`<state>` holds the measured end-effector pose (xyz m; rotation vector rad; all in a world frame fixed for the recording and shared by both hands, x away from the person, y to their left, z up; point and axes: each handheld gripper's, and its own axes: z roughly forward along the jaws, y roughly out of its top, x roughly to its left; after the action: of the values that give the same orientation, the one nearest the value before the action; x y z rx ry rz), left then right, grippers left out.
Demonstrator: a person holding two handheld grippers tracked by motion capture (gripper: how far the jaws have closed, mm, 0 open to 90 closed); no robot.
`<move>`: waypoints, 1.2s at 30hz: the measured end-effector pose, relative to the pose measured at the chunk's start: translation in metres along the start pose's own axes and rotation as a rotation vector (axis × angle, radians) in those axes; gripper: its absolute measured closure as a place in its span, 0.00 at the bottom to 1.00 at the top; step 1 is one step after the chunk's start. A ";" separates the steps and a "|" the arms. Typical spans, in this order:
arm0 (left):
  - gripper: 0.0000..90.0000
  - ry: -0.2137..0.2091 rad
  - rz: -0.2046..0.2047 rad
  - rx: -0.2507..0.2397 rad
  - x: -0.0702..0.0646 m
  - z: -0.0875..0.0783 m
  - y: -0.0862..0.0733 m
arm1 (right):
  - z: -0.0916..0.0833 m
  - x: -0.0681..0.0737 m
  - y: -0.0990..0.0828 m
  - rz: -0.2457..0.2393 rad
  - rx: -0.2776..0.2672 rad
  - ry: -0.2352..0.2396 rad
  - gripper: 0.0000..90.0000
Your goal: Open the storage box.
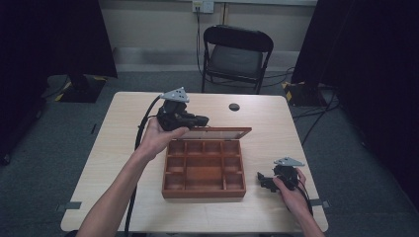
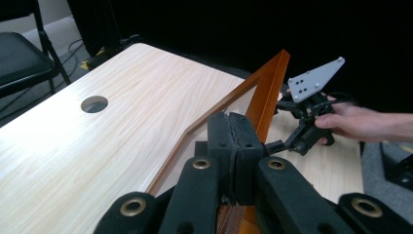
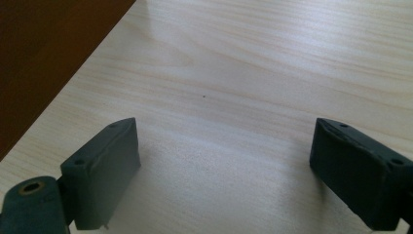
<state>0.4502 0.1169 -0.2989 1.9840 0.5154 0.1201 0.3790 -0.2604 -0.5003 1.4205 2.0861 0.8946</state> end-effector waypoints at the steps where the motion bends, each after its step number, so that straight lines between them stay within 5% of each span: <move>1: 0.99 -0.006 -0.008 -0.004 0.001 0.000 0.000 | 0.000 0.000 0.000 0.000 0.000 0.000 0.11; 36: 0.99 -0.013 -0.026 -0.025 0.005 0.000 -0.002 | 0.000 0.000 0.000 0.000 0.000 0.000 0.11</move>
<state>0.4543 0.1200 -0.3010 1.9522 0.5285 0.0973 0.3790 -0.2604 -0.5003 1.4208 2.0860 0.8947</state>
